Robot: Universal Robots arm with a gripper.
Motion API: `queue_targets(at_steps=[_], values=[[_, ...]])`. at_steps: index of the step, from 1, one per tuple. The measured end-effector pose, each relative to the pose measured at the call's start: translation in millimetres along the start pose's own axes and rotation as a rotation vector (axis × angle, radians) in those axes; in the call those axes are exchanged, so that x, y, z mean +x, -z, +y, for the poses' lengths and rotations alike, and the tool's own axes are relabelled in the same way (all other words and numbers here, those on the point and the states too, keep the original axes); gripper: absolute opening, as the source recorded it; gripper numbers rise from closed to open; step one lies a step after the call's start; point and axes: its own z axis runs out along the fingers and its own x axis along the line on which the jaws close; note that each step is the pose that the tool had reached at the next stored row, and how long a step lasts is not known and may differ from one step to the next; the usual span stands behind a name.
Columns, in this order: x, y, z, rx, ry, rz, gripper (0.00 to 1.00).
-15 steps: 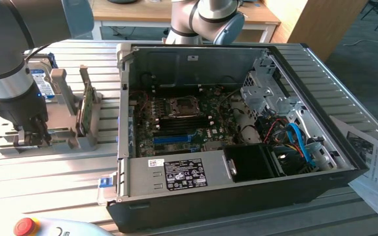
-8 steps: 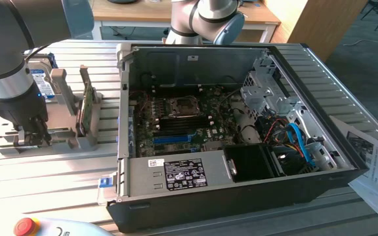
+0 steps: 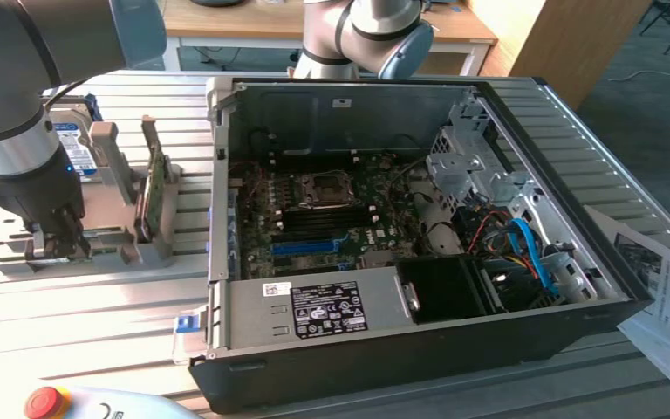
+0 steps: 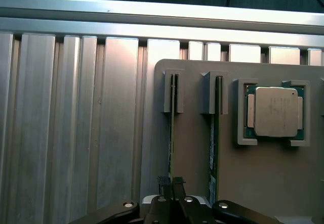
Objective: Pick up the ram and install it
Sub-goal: 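Pick up the ram and move it above insertion slot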
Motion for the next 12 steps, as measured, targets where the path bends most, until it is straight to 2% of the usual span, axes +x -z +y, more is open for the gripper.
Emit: queue_targets(at_steps=[12], values=[[0.0, 0.0, 0.0, 0.0002, -0.008, -0.0003, 0.12]])
